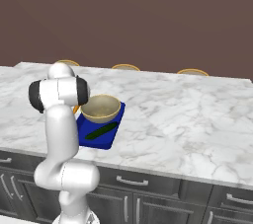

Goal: Place the two vegetables and bowl onto the tray for setting up a vegetable dip station.

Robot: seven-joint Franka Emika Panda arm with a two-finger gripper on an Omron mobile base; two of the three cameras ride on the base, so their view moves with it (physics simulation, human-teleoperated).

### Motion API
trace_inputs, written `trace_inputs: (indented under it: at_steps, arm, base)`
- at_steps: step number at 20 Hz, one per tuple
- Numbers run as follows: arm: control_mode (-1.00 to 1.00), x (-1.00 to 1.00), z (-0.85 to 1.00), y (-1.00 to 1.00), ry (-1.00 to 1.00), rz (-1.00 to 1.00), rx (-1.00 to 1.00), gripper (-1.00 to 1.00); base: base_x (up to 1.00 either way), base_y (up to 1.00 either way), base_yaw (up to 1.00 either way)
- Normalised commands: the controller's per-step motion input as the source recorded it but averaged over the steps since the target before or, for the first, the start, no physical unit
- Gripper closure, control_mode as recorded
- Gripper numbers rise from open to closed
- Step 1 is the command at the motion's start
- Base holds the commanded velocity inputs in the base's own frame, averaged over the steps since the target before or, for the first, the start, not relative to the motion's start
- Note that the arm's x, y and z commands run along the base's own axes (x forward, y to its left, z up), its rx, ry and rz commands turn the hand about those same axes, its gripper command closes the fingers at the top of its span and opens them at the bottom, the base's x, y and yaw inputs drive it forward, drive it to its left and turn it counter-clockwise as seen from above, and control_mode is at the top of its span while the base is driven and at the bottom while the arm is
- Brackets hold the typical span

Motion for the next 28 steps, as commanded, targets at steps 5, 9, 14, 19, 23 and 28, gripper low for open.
trace_inputs:
  at_steps: [5,9,14,19,23,28]
  arm:
    - [-1.0,0.2,-0.1,0.0,0.02,0.0,0.0,-1.0]
    - [-1.0,0.22,-0.05,0.0,0.02,0.0,0.0,-1.0]
    - [-1.0,0.17,0.0,0.0,0.04,0.0,0.0,-1.0]
    - [-1.0,0.01,-0.04,0.0,0.06,0.0,0.0,-1.0]
    - [-1.0,0.0,-0.07,0.0,0.05,0.0,0.0,-1.0]
    - [-1.0,0.0,-0.09,0.0,0.04,0.0,0.0,-1.0]
  base:
    - [0.0,0.0,0.0]
    - [0.0,0.0,0.0]
    - [0.0,0.0,0.0]
    - [0.0,0.0,0.0]
    - [0.0,0.0,0.0]
    - [0.0,0.0,0.0]
